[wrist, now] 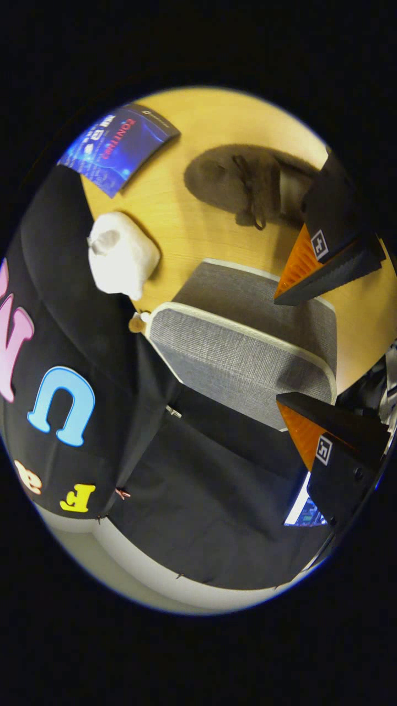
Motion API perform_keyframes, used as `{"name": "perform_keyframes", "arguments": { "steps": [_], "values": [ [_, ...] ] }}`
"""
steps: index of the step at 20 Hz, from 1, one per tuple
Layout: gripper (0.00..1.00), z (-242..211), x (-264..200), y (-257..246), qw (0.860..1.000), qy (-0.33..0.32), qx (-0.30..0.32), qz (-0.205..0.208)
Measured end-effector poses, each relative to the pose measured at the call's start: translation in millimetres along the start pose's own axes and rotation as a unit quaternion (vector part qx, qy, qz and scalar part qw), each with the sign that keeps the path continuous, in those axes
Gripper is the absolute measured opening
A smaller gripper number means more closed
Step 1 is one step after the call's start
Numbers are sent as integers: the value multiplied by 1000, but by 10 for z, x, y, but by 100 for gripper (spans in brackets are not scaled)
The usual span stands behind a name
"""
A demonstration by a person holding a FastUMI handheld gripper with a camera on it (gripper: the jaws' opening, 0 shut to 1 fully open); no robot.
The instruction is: Open the storage box then place both shoes into the box .Put the left shoe in first, then the right shoe, with the right side of both shoes facing outward in a uniform manner.
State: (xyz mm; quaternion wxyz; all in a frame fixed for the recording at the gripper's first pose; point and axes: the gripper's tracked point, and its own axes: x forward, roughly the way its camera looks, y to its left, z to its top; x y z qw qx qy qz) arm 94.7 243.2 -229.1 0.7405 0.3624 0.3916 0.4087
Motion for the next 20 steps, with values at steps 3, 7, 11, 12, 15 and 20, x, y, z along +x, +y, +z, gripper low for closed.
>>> {"name": "perform_keyframes", "arguments": {
  "steps": [3, 7, 11, 12, 15, 20],
  "values": [
    [98, -40, 60, 4, 995, 12, 85, 52],
    [98, -64, 144, 98, 985, 23, 144, 98],
    [93, -50, 246, 199, 974, 28, 187, 125],
    [86, -64, 240, 209, 971, 33, 196, 131],
    [53, -26, 221, 258, 964, 37, 218, 147],
    [16, 84, 169, 341, 955, 44, 259, 137]
  ]
}}
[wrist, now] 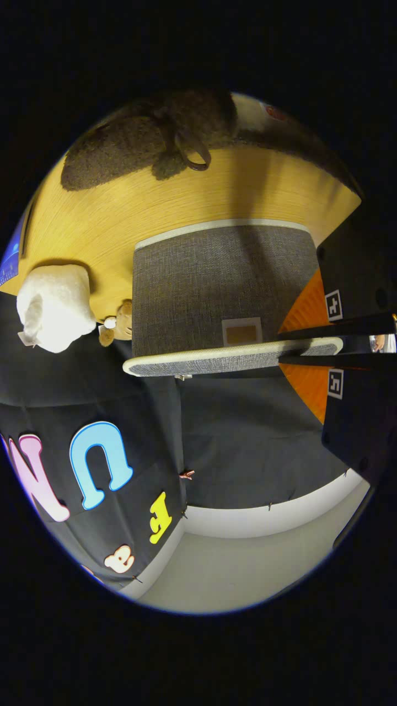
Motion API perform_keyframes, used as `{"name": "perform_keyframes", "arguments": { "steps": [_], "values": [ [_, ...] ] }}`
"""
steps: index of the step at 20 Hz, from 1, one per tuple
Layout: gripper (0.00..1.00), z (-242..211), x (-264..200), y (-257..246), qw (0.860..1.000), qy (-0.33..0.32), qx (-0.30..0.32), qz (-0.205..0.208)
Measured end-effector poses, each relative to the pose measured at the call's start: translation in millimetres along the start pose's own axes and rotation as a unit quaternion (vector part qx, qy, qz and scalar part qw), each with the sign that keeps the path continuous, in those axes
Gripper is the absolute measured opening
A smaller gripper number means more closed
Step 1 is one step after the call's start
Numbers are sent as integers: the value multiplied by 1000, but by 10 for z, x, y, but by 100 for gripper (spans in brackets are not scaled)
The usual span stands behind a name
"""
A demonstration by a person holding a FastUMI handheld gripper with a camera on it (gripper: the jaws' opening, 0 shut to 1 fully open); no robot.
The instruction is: Open the storage box then place both shoes into the box .Put the left shoe in first, then the right shoe, with the right side of both shoes facing outward in a uniform manner.
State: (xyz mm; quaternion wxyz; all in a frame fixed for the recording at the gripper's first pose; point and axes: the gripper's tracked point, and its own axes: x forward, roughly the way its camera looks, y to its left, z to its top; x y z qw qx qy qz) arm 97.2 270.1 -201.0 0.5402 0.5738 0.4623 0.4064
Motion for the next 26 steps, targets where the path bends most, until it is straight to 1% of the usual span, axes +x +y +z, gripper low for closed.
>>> {"name": "perform_keyframes", "arguments": {
  "steps": [1, 3, 5, 8, 9, 10, 13, 14, 15, 17, 20, 22, 26],
  "values": [
    [16, 4, -3, 19, 1000, 0, 3, 0],
    [10, 14, 24, 92, 1000, -4, 5, -1],
    [5, -31, 57, 119, 1000, -4, -22, -19],
    [5, -26, 97, 199, 997, -4, -55, -61],
    [5, 6, 109, 278, 994, -13, -80, -67],
    [5, 4, 116, 421, 992, -17, -105, -66],
    [5, 0, 184, 930, 992, -28, -120, -39],
    [5, -21, 248, 1065, 991, -27, -125, -35],
    [5, -26, 319, 1163, 989, -26, -139, -38],
    [5, -79, 483, 1325, 983, -17, -177, -46],
    [5, -179, 741, 1688, 976, -4, -212, -42],
    [5, -218, 981, 1844, 969, 5, -241, -49],
    [5, -344, 1482, 2084, 962, 21, -265, -54]
  ]
}}
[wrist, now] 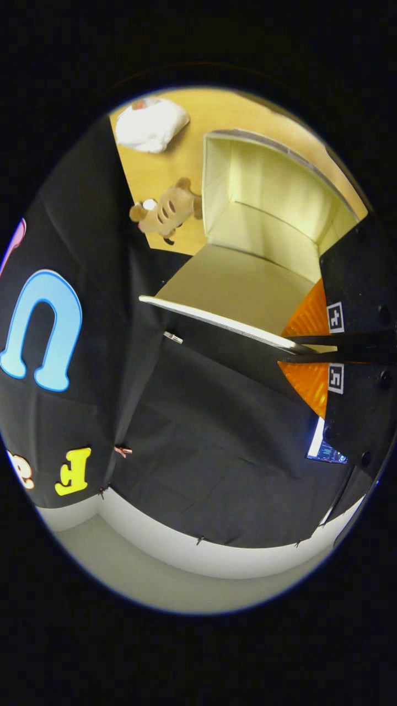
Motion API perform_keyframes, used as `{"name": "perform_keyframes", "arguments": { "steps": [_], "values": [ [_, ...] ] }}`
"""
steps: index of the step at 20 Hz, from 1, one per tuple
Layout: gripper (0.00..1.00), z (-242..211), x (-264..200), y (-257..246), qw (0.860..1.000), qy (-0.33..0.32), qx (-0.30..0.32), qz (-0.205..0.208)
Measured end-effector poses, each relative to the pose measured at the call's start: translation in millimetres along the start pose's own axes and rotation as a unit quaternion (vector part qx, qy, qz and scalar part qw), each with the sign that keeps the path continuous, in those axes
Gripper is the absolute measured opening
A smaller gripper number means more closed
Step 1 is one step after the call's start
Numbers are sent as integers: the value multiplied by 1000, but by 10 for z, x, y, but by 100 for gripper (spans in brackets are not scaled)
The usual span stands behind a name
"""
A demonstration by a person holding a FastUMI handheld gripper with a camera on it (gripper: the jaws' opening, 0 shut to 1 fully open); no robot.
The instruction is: Open the storage box then place both shoes into the box .Put the left shoe in first, then the right shoe, with the right side of both shoes facing outward in a uniform manner.
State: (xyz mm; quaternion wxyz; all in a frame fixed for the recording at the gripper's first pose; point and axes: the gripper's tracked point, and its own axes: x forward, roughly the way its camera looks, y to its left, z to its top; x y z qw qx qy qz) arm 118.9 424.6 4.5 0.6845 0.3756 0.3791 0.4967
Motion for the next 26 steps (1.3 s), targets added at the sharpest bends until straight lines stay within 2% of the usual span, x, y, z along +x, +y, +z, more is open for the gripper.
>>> {"name": "perform_keyframes", "arguments": {
  "steps": [4, 7, 15, 20, 24, 26],
  "values": [
    [5, -33, 507, 180, 999, 5, -28, -17],
    [5, -97, 902, 185, 999, 5, -27, -39],
    [7, -419, 1805, -186, 993, -17, -5, -119],
    [16, -588, 2044, -476, 983, -26, -56, -172],
    [97, -629, 1793, -639, 969, -20, -131, -210],
    [98, -501, 1541, -694, 958, -44, -164, -229]
  ]
}}
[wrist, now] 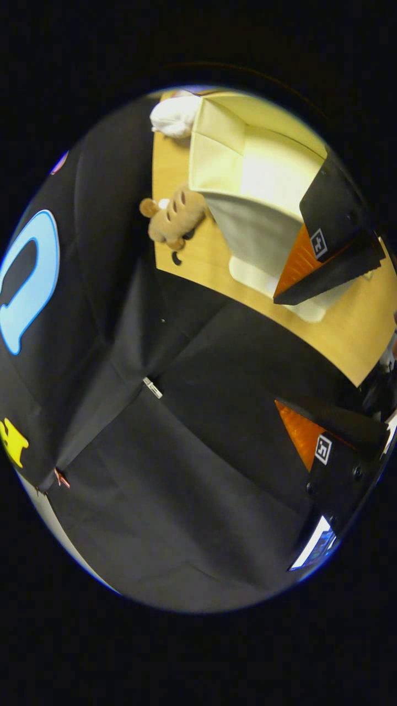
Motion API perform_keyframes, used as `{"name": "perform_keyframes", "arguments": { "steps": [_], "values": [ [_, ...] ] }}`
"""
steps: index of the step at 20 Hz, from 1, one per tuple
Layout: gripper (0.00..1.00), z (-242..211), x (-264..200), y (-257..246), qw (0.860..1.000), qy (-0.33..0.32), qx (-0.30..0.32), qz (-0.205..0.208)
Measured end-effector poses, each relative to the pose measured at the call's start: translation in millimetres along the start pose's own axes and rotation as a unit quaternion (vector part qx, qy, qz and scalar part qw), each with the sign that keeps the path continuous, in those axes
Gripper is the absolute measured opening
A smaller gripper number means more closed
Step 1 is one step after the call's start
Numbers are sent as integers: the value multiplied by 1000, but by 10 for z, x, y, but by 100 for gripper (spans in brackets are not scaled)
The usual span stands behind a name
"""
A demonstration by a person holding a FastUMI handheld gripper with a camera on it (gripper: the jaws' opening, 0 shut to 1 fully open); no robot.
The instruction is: Open the storage box then place both shoes into the box .Put the left shoe in first, then the right shoe, with the right side of both shoes facing outward in a uniform manner.
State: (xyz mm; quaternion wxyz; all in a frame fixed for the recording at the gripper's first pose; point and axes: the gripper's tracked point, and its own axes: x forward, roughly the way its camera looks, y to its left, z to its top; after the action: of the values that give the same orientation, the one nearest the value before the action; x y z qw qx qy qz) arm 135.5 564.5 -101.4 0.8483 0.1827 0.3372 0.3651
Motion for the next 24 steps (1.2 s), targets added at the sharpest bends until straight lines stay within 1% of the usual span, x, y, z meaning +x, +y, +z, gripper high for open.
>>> {"name": "perform_keyframes", "arguments": {
  "steps": [4, 7, 10, 12, 15, 17, 21, 24],
  "values": [
    [98, 308, -528, -487, 997, -51, -27, -43],
    [98, 499, -1007, -963, 992, -84, -47, -83],
    [98, 558, -1543, -1543, 984, -102, -68, -132],
    [98, 526, -1837, -1976, 978, -104, -66, -170],
    [98, 414, -2281, -2546, 971, -106, -42, -212],
    [98, 253, -2536, -2921, 965, -97, -30, -243],
    [98, -170, -2790, -3481, 956, -64, -17, -287],
    [98, -536, -2909, -3777, 950, -34, -10, -310]
  ]
}}
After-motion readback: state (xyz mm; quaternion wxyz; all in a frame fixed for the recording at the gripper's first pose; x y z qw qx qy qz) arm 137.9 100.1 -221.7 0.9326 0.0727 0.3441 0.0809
